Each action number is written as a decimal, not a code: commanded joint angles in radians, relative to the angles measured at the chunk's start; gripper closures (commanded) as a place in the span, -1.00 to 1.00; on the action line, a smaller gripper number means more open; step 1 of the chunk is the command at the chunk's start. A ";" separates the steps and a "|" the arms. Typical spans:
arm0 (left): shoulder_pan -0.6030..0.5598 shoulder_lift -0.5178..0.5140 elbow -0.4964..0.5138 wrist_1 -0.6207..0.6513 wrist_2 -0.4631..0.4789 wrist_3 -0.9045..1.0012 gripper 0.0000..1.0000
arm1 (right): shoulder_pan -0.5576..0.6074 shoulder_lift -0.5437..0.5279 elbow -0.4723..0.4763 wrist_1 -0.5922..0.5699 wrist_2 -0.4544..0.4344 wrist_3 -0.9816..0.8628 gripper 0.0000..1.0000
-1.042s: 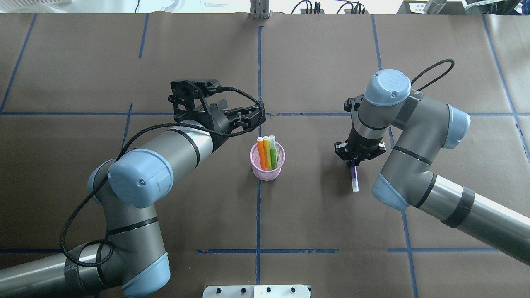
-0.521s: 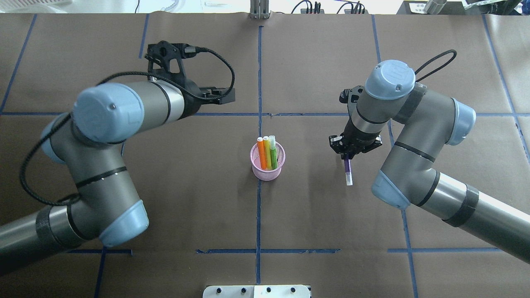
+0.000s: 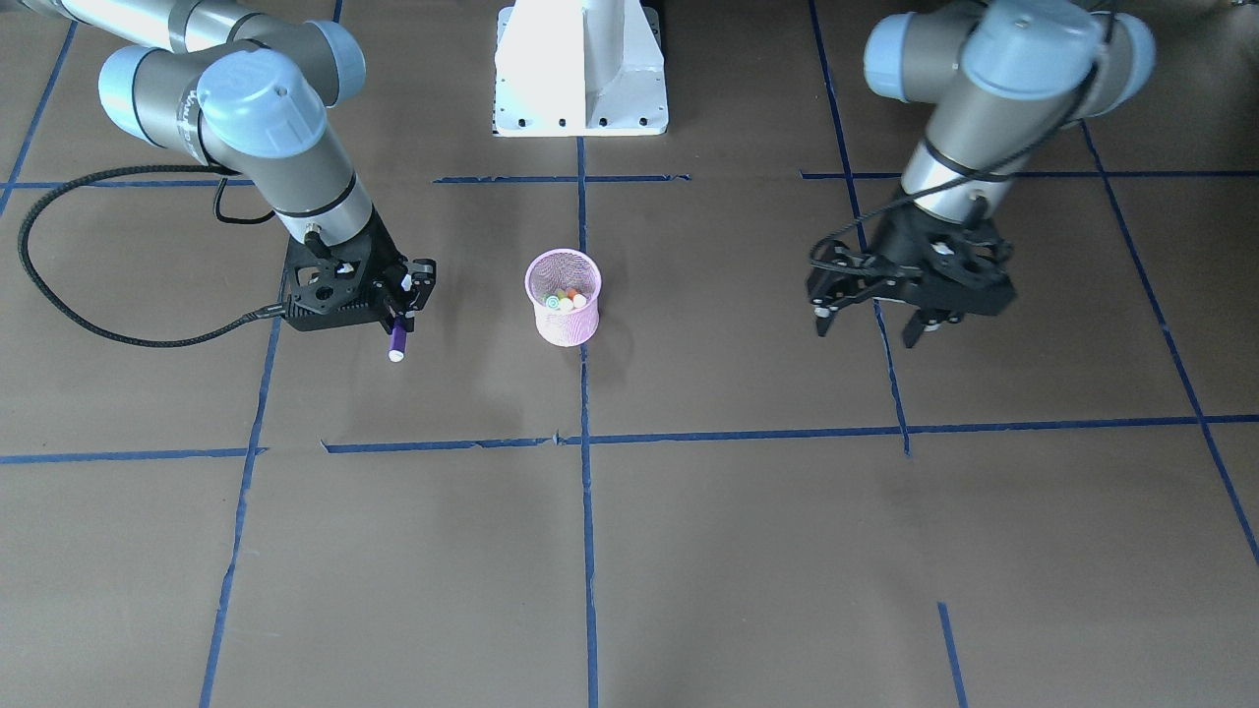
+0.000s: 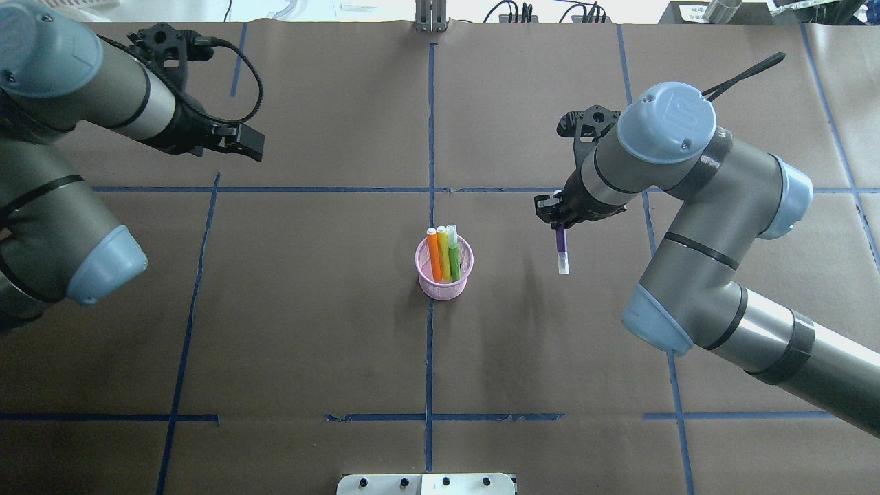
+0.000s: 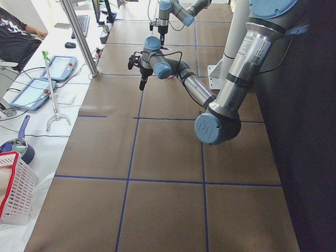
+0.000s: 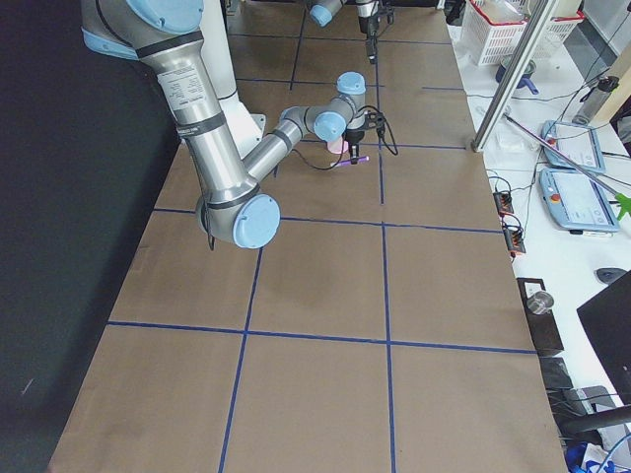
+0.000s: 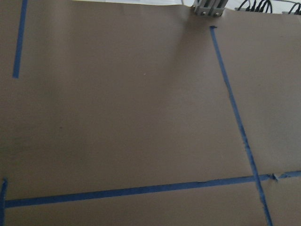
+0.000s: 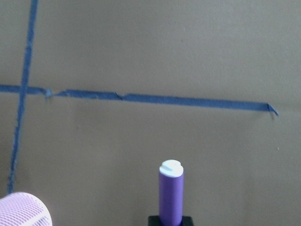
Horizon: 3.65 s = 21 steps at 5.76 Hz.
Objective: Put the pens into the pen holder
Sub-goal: 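Withdraw the left arm to rest while the right gripper lifts the purple marker, then carry the purple marker over the pink cup and lower it in, then open the right gripper to release the purple marker into the cup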
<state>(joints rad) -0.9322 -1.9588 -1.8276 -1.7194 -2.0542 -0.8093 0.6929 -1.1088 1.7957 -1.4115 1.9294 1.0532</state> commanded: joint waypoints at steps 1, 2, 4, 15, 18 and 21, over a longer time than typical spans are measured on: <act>-0.228 0.073 0.131 0.102 -0.242 0.400 -1.00 | -0.009 0.001 0.030 0.091 -0.131 0.047 1.00; -0.337 0.093 0.259 0.100 -0.265 0.618 -1.00 | -0.013 0.001 0.054 0.092 -0.176 0.047 1.00; -0.475 0.101 0.495 0.092 -0.280 0.967 -1.00 | -0.100 0.018 0.063 0.094 -0.341 0.100 1.00; -0.513 0.124 0.608 0.096 -0.271 1.073 -1.00 | -0.450 0.060 0.057 0.209 -1.077 0.151 1.00; -0.513 0.123 0.608 0.098 -0.271 1.072 -1.00 | -0.486 0.058 0.044 0.207 -1.075 0.154 0.87; -0.513 0.126 0.610 0.093 -0.270 1.075 -1.00 | -0.483 0.063 0.053 0.207 -1.063 0.137 -1.00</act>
<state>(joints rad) -1.4447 -1.8344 -1.2184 -1.6228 -2.3244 0.2640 0.2074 -1.0473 1.8429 -1.2032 0.8583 1.1980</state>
